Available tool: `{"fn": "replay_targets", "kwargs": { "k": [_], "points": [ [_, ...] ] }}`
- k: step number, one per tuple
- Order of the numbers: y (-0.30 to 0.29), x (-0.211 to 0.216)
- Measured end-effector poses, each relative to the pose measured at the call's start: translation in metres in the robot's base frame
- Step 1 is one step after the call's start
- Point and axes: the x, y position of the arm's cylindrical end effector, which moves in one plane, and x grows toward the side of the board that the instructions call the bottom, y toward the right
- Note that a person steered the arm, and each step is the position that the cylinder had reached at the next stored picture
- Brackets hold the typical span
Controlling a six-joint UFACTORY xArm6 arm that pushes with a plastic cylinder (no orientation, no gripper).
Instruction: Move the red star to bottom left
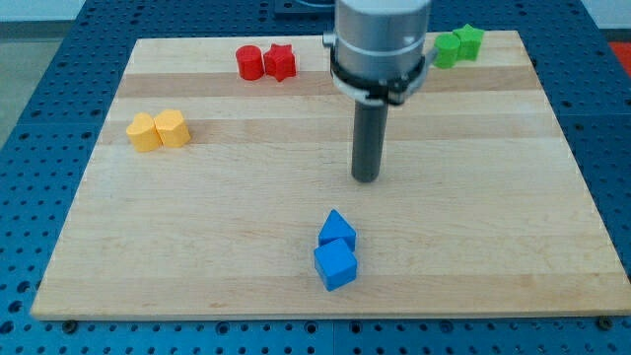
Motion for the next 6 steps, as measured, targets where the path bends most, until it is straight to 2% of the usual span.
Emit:
{"fn": "replay_targets", "kwargs": {
  "k": [3,6],
  "points": [
    [-0.002,-0.156],
    [-0.062,-0.232]
  ]
}}
